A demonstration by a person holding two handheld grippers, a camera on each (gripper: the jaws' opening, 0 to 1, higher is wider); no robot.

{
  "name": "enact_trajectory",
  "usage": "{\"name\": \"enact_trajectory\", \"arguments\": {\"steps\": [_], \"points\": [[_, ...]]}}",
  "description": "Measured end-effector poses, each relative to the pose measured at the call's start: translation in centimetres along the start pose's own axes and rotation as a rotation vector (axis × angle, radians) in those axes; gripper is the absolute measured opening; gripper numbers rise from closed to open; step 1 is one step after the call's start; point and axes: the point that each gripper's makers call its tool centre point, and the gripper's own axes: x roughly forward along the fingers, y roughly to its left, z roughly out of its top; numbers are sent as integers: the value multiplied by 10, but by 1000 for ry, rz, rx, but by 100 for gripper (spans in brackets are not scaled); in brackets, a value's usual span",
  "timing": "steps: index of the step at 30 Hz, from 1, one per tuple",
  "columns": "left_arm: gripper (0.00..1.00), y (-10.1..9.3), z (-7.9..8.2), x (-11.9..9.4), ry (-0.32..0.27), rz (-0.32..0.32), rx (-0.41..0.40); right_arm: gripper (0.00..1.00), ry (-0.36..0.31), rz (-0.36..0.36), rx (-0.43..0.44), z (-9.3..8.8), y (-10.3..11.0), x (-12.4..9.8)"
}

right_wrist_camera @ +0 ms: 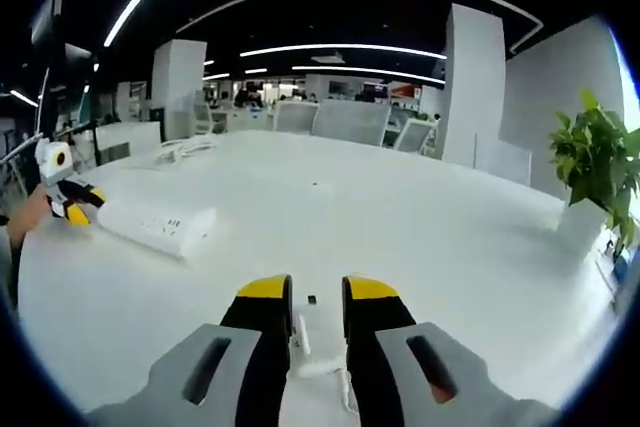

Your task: Straighten the power strip on the desk, plug the charger into it

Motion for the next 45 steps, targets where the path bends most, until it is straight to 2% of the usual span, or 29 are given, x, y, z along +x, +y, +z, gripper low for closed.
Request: {"name": "enact_trajectory", "arguments": {"steps": [11, 15, 29, 45], "points": [[34, -1, -2, 0, 5, 2, -2, 23, 90, 8, 19, -20, -2, -1], [34, -3, -2, 0, 0, -11, -9, 28, 132, 4, 20, -29, -2, 0], [34, -2, -1, 0, 3, -12, -10, 30, 227, 14, 4, -48, -5, 5], [34, 0, 1, -1, 0, -8, -10, 29, 256, 21, 5, -56, -1, 5]]}}
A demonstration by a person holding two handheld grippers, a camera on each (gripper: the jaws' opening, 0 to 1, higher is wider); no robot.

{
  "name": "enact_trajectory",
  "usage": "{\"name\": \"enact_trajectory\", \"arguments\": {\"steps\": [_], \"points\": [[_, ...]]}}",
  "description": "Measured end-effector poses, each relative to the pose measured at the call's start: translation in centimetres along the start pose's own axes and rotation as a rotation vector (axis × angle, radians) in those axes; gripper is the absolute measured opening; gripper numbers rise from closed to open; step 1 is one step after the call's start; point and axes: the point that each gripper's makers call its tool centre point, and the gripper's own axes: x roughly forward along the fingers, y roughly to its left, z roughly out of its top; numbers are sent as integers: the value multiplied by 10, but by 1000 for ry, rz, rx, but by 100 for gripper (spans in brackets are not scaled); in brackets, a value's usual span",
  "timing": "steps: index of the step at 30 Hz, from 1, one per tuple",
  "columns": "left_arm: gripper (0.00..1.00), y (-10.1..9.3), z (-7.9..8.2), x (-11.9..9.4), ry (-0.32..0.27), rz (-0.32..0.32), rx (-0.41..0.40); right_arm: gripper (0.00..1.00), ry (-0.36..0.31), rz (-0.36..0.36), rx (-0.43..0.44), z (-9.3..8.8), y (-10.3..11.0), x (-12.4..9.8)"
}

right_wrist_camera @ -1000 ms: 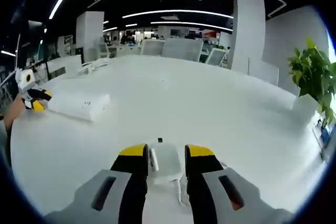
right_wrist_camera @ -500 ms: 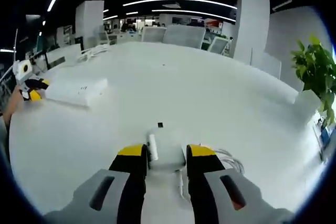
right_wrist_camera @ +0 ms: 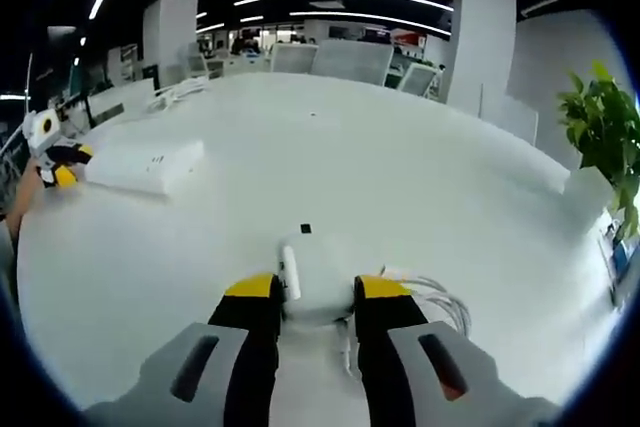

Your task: Straighten the power strip on the desk, plug the charger into it

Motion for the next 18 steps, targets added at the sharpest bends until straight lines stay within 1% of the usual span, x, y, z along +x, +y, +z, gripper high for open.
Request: {"name": "enact_trajectory", "arguments": {"steps": [8, 18], "points": [[34, 0, 0, 0, -2, 1, -1, 29, 1, 1, -2, 0, -1, 0], [35, -2, -4, 0, 8, 2, -3, 28, 0, 0, -23, -1, 0, 1]]}}
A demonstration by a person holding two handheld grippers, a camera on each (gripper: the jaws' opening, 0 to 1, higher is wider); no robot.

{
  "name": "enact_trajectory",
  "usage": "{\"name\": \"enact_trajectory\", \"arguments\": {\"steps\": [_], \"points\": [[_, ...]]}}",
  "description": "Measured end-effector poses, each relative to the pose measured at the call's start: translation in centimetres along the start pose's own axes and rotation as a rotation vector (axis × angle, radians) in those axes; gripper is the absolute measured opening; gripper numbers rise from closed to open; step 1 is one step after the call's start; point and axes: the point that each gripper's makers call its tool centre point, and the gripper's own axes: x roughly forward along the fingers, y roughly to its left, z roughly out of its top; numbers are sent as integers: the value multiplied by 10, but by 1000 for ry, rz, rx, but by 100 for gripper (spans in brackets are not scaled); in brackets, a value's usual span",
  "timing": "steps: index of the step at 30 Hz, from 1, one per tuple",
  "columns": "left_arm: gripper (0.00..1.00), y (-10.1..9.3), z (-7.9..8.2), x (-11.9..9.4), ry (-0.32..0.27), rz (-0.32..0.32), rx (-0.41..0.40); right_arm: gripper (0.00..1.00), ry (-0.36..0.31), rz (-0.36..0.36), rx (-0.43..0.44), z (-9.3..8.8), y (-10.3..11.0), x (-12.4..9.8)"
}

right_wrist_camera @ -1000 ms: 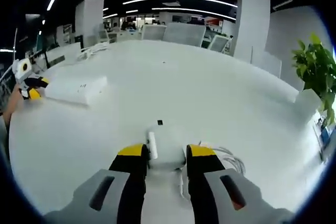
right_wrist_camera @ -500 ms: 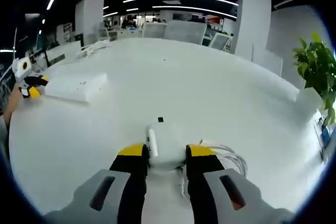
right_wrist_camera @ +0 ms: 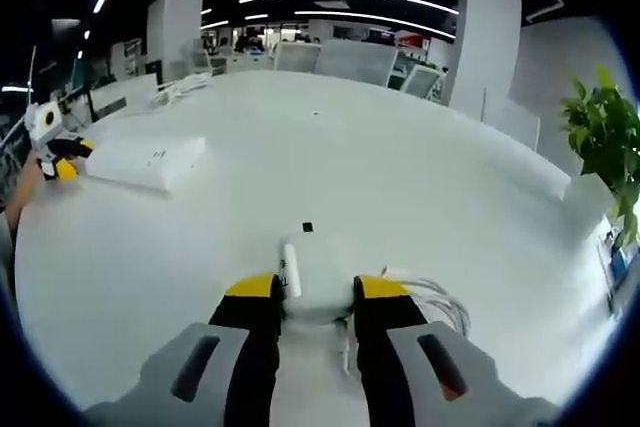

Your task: Straighten the power strip on the desk, plug the charger into it

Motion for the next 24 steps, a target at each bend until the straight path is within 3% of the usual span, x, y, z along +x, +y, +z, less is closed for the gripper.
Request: {"name": "enact_trajectory", "arguments": {"steps": [11, 15, 24], "points": [[35, 0, -1, 0, 2, -2, -2, 28, -14, -1, 2, 3, -1, 2], [35, 0, 0, 0, 0, -2, -2, 28, -22, -9, -49, 6, -1, 4], [35, 0, 1, 0, 0, -8, -9, 28, -27, -11, -72, 8, -2, 5]]}}
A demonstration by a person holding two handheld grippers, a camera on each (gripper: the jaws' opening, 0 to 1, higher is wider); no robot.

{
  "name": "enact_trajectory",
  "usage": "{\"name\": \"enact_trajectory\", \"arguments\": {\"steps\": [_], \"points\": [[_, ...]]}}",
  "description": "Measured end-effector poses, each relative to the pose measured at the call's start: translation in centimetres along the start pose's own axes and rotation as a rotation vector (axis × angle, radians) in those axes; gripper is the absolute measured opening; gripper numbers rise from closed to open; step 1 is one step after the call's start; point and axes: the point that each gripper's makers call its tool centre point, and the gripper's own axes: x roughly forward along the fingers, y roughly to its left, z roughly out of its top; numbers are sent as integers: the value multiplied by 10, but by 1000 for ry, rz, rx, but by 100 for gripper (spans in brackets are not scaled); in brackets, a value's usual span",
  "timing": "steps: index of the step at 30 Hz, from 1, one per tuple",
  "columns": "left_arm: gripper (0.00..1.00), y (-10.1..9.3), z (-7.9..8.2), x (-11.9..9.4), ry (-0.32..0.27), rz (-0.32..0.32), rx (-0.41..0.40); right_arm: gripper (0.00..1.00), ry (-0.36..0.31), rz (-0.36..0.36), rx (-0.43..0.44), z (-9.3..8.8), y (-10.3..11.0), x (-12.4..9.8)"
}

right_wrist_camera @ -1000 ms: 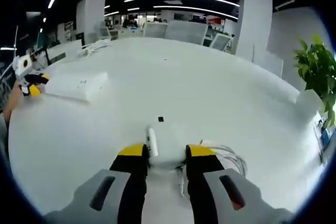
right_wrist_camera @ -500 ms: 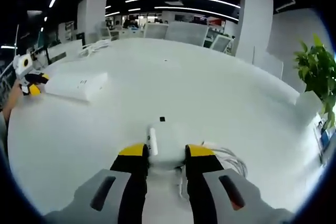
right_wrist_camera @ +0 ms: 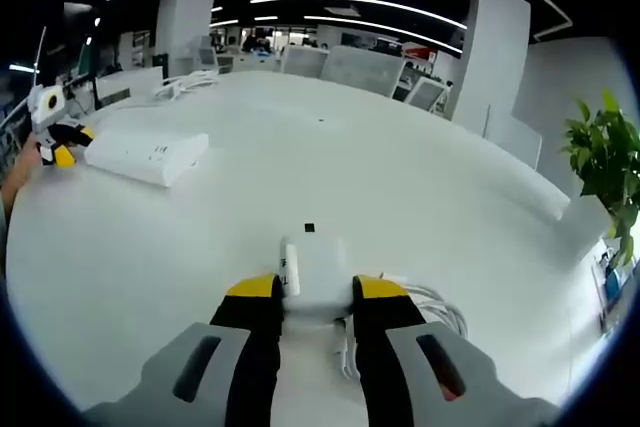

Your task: Straighten the power strip on the desk, plug the charger into it

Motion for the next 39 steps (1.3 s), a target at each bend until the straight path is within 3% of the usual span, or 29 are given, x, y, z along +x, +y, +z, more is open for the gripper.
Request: {"name": "enact_trajectory", "arguments": {"steps": [19, 39], "points": [[34, -2, -4, 1, 8, -2, -9, 27, 3, -39, -75, 4, 3, 1], [34, 0, -5, 1, 12, 0, -16, 27, -9, -60, -88, 10, 1, 2]]}}
